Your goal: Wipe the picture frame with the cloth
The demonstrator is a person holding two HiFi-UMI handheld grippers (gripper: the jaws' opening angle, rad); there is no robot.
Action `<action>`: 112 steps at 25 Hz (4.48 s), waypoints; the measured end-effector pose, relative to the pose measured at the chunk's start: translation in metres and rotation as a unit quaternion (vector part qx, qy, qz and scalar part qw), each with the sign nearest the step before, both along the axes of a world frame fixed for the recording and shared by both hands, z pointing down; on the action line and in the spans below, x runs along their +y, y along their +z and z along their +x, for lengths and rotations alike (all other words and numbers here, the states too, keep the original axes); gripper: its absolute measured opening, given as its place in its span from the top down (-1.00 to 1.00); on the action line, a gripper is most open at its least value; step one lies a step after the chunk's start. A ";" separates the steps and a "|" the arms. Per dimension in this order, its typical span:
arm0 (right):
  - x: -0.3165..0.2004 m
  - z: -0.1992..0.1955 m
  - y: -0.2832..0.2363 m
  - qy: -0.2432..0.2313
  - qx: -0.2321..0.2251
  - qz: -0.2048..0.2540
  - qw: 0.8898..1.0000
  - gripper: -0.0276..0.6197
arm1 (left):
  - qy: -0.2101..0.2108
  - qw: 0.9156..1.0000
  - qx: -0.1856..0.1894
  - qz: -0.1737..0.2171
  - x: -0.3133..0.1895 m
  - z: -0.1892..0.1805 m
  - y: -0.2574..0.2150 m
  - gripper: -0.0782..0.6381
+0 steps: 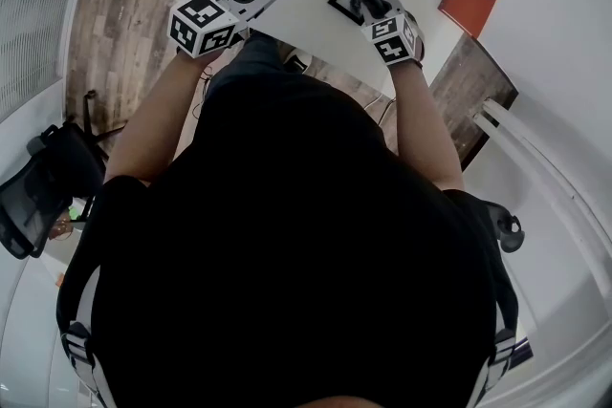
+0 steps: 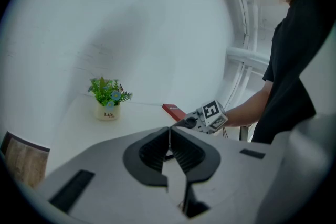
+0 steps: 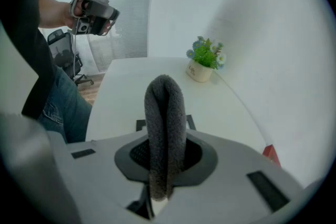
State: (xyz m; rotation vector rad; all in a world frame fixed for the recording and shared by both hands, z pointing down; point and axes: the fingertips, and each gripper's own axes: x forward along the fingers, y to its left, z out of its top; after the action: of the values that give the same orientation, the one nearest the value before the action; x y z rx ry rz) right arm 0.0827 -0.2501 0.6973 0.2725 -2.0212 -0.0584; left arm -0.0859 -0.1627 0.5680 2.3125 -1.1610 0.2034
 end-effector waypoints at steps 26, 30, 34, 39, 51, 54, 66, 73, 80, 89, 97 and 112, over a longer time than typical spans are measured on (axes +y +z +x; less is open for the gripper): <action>-0.083 0.042 0.040 0.009 0.098 0.027 0.995 0.78 | 0.004 1.000 0.003 -0.015 -0.007 0.010 0.009 0.73; -0.071 0.042 0.049 0.007 0.102 0.018 0.995 0.78 | 0.008 1.000 0.005 -0.016 -0.004 0.011 0.011 0.73; -0.063 0.043 0.052 0.005 0.108 0.014 0.994 0.78 | 0.010 1.000 0.005 -0.015 -0.002 0.014 0.011 0.73; -0.051 0.044 0.056 -0.002 0.113 0.007 0.994 0.77 | 0.010 1.000 0.005 -0.014 0.002 0.014 0.011 0.73; -0.013 0.053 0.061 -0.027 0.121 -0.005 0.992 0.77 | 0.007 1.000 0.002 -0.006 0.018 0.026 0.003 0.73; -0.006 0.054 0.063 -0.029 0.123 -0.010 0.992 0.77 | 0.005 1.000 0.003 -0.005 0.021 0.028 0.003 0.73; 0.022 0.056 0.066 -0.036 0.125 -0.026 0.991 0.77 | 0.000 1.000 0.006 0.001 0.034 0.035 0.002 0.73; 0.037 0.057 0.067 -0.042 0.127 -0.035 0.990 0.77 | -0.004 1.000 0.009 0.002 0.039 0.035 0.002 0.73; 0.051 0.054 0.069 -0.049 0.127 -0.046 0.990 0.77 | -0.006 1.000 0.011 0.001 0.045 0.035 0.002 0.73; 0.065 0.058 0.069 -0.052 0.120 -0.053 0.990 0.77 | -0.002 1.000 0.009 0.003 0.046 0.043 -0.001 0.73; 0.081 0.070 0.065 -0.051 0.110 -0.076 0.990 0.77 | 0.009 1.000 0.001 0.008 0.045 0.062 -0.009 0.73; 0.072 0.081 0.024 0.014 0.046 -0.099 0.994 0.77 | 0.019 1.000 -0.013 0.011 0.053 0.067 -0.024 0.73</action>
State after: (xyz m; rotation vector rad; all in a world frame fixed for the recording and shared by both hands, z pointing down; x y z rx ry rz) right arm 0.1636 -0.1782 0.7210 0.1692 -1.9155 0.1433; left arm -0.0189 -0.1095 0.5436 2.3595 -1.1373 0.2357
